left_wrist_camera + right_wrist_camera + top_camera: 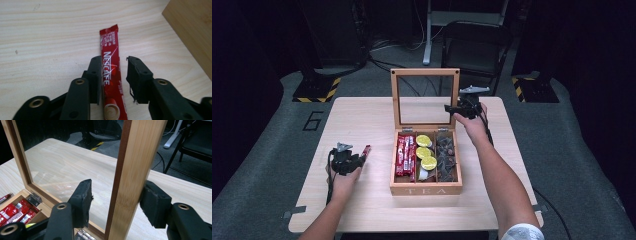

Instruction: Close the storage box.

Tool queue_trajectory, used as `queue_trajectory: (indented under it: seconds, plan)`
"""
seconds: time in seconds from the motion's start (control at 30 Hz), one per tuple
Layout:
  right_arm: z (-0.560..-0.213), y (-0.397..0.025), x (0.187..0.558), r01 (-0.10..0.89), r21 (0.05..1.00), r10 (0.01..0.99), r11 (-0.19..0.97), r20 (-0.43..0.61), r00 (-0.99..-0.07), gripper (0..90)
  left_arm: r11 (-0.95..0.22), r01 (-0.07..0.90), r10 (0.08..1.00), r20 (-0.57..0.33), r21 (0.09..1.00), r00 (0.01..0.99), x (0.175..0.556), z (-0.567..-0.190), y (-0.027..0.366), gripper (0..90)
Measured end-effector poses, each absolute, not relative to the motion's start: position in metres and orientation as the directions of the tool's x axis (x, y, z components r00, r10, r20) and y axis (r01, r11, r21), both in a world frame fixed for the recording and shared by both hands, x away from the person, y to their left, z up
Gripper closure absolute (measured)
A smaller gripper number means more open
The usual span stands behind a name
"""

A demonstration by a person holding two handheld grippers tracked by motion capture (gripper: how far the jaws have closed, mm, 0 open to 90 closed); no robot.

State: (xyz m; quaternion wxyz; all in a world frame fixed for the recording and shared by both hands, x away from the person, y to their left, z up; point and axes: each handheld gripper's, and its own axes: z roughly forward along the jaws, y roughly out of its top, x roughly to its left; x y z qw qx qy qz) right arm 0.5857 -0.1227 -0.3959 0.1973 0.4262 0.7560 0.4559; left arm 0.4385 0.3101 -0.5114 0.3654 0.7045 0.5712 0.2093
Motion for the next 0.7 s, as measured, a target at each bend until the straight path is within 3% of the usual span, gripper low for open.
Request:
queue_trajectory:
  seconds: [0.23,0.7]
  plan:
    - [-0.397,-0.122,0.588,0.469,0.858,0.822,0.211,0.104,-0.559,43.9,-0.088,0.662,0.961,-0.112,0.744,0.255,0.44,-0.51,0.31,52.8]
    - [-0.396,-0.121,0.587,0.469,0.858,0.824,0.21,0.103,-0.558,43.2,-0.111,0.611,0.95,-0.097,0.784,0.296,0.44,-0.482,0.298,50.4]
